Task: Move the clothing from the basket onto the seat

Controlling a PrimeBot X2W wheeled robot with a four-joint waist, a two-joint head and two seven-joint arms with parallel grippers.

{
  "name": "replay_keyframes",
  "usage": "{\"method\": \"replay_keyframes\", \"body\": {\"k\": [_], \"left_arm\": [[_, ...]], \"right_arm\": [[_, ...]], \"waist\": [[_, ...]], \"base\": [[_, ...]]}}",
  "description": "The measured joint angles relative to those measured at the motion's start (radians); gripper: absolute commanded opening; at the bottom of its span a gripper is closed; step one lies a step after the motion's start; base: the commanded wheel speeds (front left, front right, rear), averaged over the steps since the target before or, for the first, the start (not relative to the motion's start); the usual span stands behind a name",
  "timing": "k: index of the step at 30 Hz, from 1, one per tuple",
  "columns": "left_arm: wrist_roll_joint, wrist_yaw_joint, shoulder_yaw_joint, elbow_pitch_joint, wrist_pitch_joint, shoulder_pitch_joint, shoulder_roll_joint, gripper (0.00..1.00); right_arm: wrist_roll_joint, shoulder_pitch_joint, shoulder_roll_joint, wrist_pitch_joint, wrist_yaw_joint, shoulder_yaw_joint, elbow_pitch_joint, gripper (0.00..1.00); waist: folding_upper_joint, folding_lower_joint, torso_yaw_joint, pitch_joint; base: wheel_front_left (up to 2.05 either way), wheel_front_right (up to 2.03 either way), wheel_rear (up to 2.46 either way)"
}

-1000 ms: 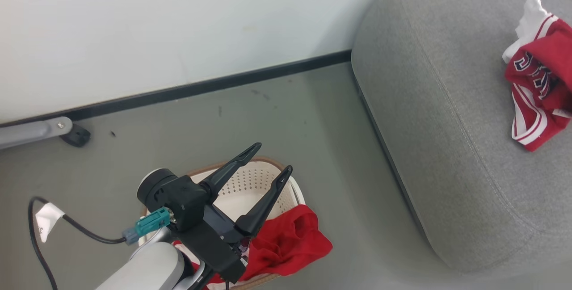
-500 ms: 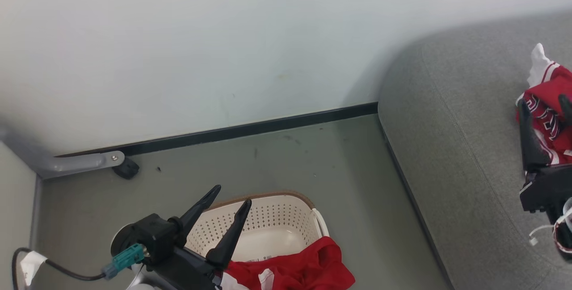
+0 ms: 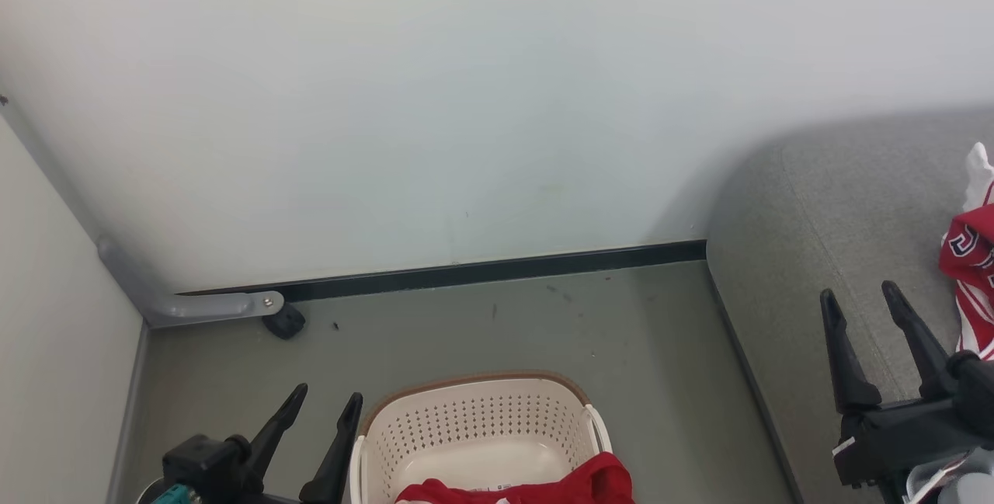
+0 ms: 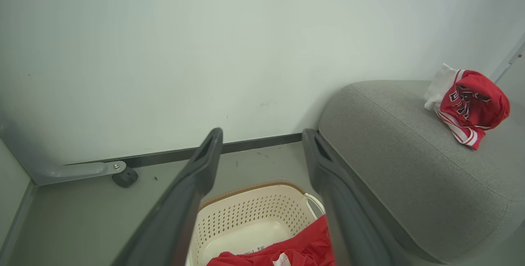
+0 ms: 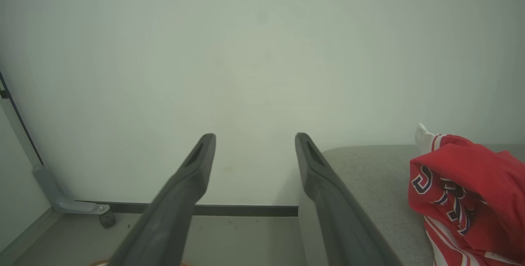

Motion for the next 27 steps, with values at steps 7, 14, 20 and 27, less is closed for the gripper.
{"method": "replay_keyframes", "body": {"k": [7, 14, 20, 27], "left_arm": [[-0.026, 0.037, 0.066, -0.023, 0.0, 0.075, -0.006, 1.0], [-0.028, 0.054, 0.137, -0.048, 0.0, 0.156, -0.007, 1.0], [-0.018, 0.058, 0.179, -0.069, 0.0, 0.177, -0.017, 1.0], [0.017, 0.063, 0.207, -0.094, 0.0, 0.197, -0.036, 1.0]], "right_arm": [[-0.002, 0.096, 0.007, -0.022, 0.001, 0.012, -0.04, 1.0], [-0.005, 0.175, 0.046, -0.036, -0.005, 0.017, -0.082, 1.0], [-0.013, 0.187, 0.07, -0.037, -0.009, 0.021, -0.097, 1.0], [-0.018, 0.197, 0.093, -0.038, -0.009, 0.011, -0.111, 1.0]], "waist": [[0.0, 0.0001, 0.031, -0.034], [0.0001, 0.0001, 0.04, -0.047], [0.0001, 0.0001, 0.036, -0.046], [0.0001, 0.0002, 0.029, -0.044]], "base": [[0.0, 0.0, 0.0], [0.0, 0.0, 0.0], [0.0, 0.0, 0.0], [0.0, 0.0, 0.0]]}}
